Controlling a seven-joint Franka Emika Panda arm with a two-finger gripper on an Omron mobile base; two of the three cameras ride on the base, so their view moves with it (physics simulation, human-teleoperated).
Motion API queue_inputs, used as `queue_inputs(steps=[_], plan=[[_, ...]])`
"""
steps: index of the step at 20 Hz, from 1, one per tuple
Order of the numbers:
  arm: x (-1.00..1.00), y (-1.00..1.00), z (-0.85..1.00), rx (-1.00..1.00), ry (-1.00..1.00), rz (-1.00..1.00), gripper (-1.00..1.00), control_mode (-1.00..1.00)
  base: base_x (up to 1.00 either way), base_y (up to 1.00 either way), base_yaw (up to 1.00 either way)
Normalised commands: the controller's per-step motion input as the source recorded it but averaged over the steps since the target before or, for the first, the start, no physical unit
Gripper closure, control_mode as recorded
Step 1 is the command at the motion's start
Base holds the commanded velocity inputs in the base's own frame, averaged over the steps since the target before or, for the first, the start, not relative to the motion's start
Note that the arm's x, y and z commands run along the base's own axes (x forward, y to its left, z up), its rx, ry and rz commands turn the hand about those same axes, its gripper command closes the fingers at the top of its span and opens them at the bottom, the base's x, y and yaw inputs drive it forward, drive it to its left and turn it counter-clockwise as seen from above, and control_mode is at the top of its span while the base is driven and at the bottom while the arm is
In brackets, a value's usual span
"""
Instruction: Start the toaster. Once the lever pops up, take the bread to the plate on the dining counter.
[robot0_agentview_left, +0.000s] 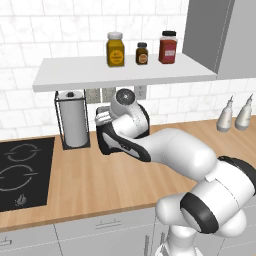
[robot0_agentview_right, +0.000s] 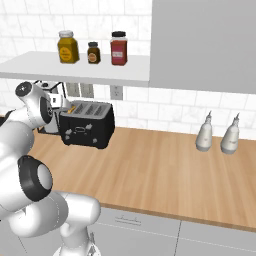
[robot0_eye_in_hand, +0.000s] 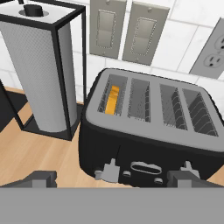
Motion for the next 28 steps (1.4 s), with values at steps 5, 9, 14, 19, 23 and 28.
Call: queue_inputs(steps=[5,9,14,19,23,28], plan=[[0.0,0.0,0.0,0.0,0.0,0.0,-1.0,-1.0,0.0,0.0,0.0],[0.0,0.0,0.0,0.0,0.0,0.0,-1.0,-1.0,0.0,0.0,0.0],[0.0,0.0,0.0,0.0,0.0,0.0,-1.0,-1.0,0.0,0.0,0.0],[0.0,0.0,0.0,0.0,0.0,0.0,-1.0,-1.0,0.0,0.0,0.0],[0.0,0.0,0.0,0.0,0.0,0.0,-1.0,-1.0,0.0,0.0,0.0],[0.0,0.0,0.0,0.0,0.0,0.0,-1.0,-1.0,0.0,0.0,0.0]])
